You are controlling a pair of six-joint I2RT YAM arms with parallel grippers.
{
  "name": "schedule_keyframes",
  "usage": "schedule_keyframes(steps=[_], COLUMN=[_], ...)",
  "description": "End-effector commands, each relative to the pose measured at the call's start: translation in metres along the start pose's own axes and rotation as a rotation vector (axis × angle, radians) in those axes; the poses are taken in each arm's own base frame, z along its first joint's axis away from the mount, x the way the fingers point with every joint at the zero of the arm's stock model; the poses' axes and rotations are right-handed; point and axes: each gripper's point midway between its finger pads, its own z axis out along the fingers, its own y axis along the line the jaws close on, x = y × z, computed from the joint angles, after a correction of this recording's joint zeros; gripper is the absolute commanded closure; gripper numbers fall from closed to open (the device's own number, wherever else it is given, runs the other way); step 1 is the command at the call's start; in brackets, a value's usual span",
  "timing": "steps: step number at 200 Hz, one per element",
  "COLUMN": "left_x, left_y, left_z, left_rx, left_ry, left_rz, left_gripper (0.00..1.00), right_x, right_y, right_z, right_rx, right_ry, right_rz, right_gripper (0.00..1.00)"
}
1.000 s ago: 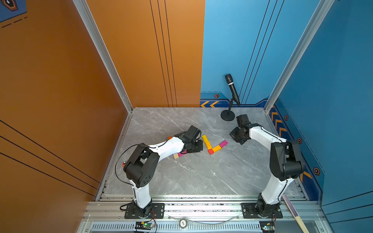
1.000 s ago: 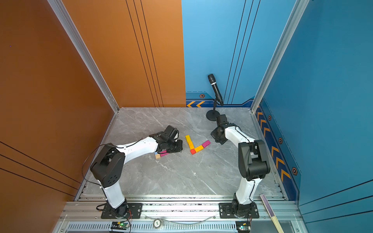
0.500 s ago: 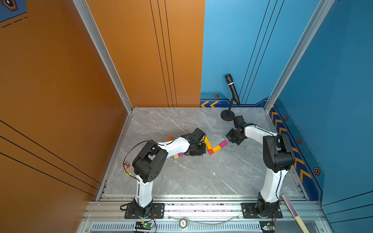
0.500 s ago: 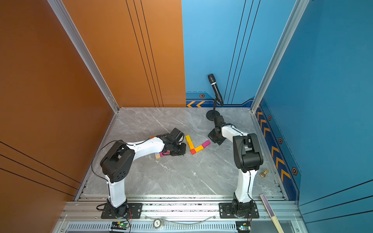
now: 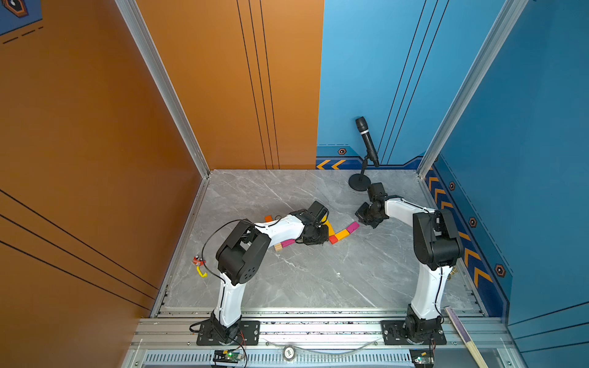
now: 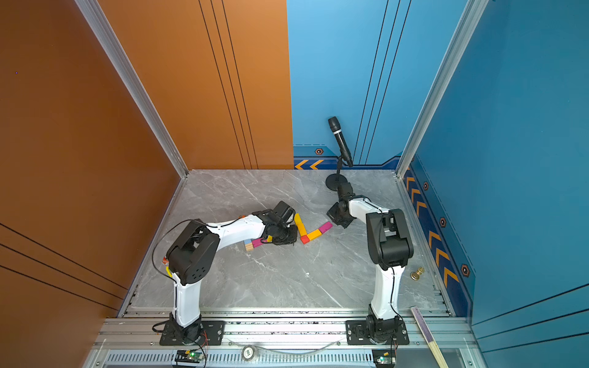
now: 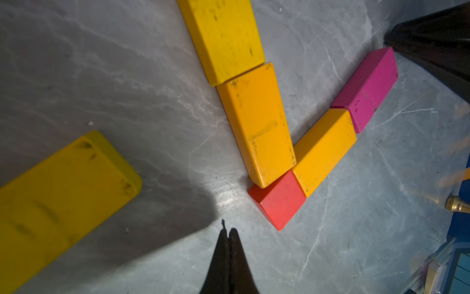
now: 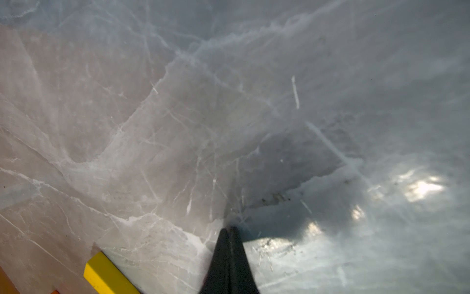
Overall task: Assemble the letter v with building blocks
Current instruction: Assemble the building block at the center of the board.
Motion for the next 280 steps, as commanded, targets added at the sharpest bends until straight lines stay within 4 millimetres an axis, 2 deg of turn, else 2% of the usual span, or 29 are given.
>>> schedule_keyframes(steps=[1,94,280], left_x=[0.006,0.009,-0.003], left_y=[-0.002,-0.009,-0.019], left_z=[0.006,0.017,0.027], left_rx=[-0.009,-0.006,0.044], left_ry=[0.033,0.036,0.017], left_rz=[-0.004,-0.006,-0.054], left_gripper=[1.00,1.00,1.00], right_x=[0.004,0.007,0.017], right_y=[0.001,0.000,-0.011], right_z=[0.008,0.010,0.008], right_rx=[0.005,-0.002,0.002], right_ry=[0.017,0.028,0.036], right_rz=[-0.023,-0.020,0.006], right_gripper=[1.00,1.00,1.00])
